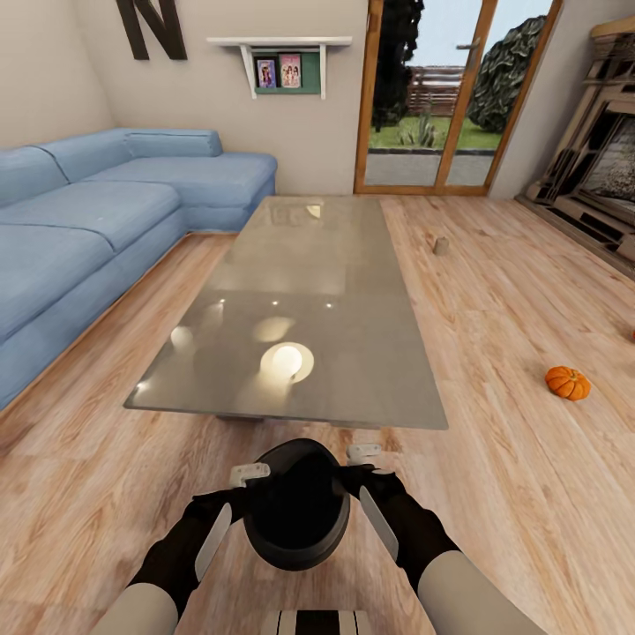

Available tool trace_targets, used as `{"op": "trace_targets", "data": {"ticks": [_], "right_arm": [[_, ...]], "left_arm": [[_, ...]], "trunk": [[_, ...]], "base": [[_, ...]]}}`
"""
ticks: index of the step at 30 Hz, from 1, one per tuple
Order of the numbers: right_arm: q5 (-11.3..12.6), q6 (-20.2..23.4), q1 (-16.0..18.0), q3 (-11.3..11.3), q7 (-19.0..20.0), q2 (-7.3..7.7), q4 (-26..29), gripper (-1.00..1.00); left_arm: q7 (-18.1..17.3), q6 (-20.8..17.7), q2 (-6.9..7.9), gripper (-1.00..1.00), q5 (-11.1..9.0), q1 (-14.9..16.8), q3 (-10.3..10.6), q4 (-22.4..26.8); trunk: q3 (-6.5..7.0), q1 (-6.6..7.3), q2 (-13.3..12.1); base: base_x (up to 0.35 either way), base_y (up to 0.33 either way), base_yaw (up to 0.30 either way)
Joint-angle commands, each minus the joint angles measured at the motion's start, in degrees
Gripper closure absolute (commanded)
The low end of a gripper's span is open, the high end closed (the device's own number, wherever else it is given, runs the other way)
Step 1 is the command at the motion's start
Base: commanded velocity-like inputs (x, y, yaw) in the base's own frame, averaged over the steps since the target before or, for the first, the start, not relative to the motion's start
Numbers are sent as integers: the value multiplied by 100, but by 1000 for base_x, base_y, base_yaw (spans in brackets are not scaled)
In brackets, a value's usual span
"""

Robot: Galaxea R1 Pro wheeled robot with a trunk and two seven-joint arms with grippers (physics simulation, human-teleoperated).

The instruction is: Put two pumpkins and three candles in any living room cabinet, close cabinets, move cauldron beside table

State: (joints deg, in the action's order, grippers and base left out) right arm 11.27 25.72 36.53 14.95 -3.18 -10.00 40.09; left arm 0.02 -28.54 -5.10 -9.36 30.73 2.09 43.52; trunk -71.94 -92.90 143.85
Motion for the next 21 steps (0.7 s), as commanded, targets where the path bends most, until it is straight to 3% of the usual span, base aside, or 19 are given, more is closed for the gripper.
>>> {"op": "trace_targets", "data": {"ticks": [1,21], "right_arm": [[53,22,1,8,-33,0,7,-100],[94,21,2,8,-33,0,7,-100]], "left_arm": [[7,-29,1,-100,-41,0,3,8],[7,-29,0,-100,-44,3,3,8]], "trunk": [[-4,1,2],[42,1,2]], "base": [[0,0,0],[0,0,0]]}}
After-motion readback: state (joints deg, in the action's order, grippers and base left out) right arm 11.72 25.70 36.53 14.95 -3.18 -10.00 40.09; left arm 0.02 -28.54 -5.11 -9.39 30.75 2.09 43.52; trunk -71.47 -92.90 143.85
